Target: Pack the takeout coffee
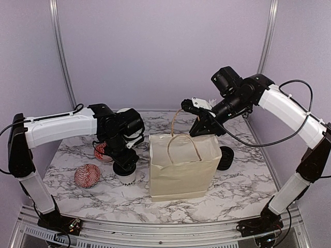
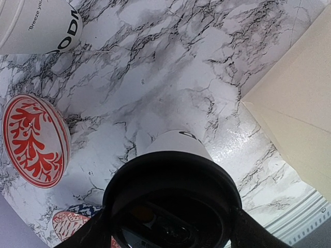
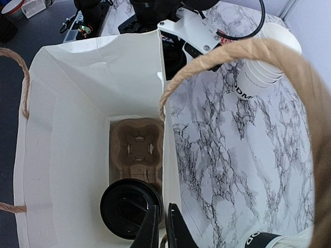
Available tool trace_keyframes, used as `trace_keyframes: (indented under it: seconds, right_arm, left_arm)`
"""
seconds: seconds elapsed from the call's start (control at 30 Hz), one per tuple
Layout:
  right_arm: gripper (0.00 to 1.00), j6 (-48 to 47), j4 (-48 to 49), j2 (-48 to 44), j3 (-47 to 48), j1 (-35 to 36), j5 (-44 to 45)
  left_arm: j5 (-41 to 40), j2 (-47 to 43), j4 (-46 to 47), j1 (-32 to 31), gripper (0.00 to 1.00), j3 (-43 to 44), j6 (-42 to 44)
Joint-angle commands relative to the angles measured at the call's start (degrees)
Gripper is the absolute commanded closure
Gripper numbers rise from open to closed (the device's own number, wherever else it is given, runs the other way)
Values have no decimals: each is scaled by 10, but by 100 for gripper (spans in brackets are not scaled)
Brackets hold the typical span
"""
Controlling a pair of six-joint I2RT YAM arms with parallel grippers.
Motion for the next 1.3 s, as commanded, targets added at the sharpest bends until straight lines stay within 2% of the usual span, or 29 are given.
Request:
trace_keyframes:
  seconds: [0.0,0.5,0.7,0.73,0.87,0.97,1.07,1.17,1.27]
  right_arm:
    - [92,6,8,-4,8,-5,-6]
    - [90,10,9,-4,10,-4,-3]
    - [87,11,11,-6,11,-5,-1]
    - [85,11,10,-7,13,-5,-2]
    - [57,6,2,-12,23,-4,-14]
    - [44,-4,-10,-20,42,-5,-28]
    - [37,-12,-14,-31,57,-7,-33]
    - [34,-14,-19,-35,72,-17,-37]
    - [33,-10,-27,-35,102,-56,-64]
  left_arm:
    - [10,2,-16,1,21,-10,4]
    - [26,-17,-27,1,20,-34,30]
    - [28,-17,-39,1,27,-35,32]
    - [28,-18,-43,1,28,-31,33]
    - [38,-32,-68,1,32,1,32]
    - [38,-58,-83,0,33,31,27]
    - [26,-93,-95,0,33,65,13]
    - [9,-138,-100,0,34,107,-4]
    - [0,-174,-100,-1,36,164,-17]
